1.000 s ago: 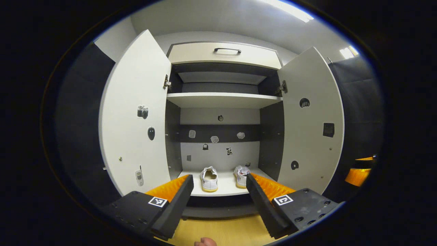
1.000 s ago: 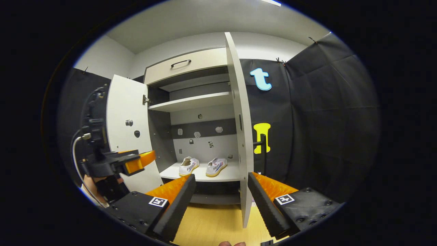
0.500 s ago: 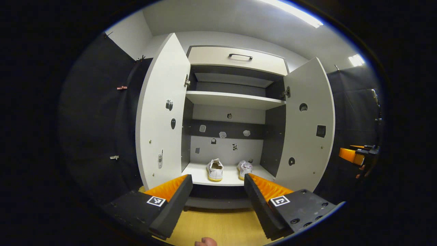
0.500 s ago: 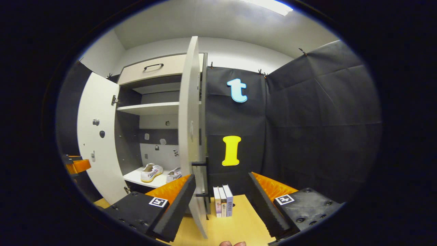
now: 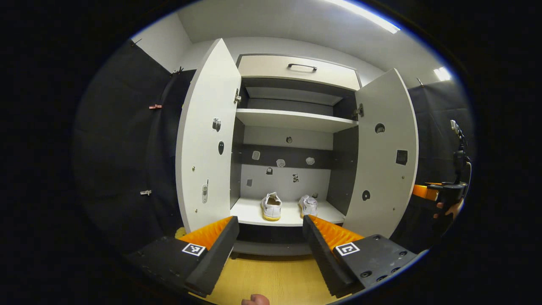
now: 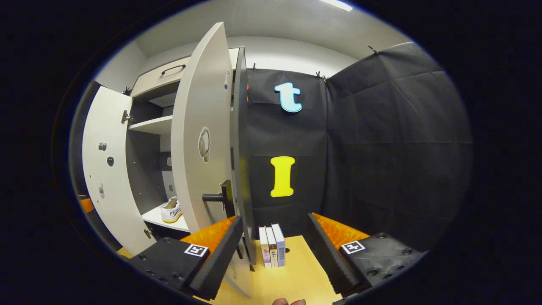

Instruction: Grab one shoe with the right hand and put it into the shoe cabinet, grab the other shoe with the left hand and put it into the shoe cabinet; then close the right door with the right hand and the left door with the left hand.

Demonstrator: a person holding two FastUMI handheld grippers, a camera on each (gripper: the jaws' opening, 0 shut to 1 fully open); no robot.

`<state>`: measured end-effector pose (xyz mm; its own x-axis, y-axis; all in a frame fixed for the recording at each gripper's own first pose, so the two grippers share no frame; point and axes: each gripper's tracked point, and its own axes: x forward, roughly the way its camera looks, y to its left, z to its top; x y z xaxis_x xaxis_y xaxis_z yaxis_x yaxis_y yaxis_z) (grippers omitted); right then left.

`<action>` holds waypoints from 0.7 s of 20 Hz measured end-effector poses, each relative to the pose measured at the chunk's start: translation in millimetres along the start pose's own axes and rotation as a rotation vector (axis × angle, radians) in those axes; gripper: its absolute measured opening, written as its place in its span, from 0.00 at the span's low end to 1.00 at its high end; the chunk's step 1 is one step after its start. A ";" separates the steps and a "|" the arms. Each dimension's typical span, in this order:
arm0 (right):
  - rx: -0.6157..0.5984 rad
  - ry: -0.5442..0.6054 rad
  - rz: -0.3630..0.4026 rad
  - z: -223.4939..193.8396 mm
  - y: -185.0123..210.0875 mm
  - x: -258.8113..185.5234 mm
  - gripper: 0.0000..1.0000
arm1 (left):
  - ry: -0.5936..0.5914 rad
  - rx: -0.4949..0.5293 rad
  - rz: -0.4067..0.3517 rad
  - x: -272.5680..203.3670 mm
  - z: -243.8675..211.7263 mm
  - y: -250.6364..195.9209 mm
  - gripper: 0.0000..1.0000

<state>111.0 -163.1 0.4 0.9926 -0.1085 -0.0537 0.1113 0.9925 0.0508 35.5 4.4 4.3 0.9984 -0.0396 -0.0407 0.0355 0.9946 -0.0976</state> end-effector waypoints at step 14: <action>0.022 0.017 0.093 -8.6 81.9 -12.2 0.98 | 0.008 0.005 -0.003 -6.0 -3.9 19.7 0.95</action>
<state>107.5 -80.0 -3.4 0.9978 -0.0151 -0.0646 0.0201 0.9968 0.0779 30.0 23.8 -1.2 0.9979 -0.0437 -0.0480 0.0391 0.9949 -0.0925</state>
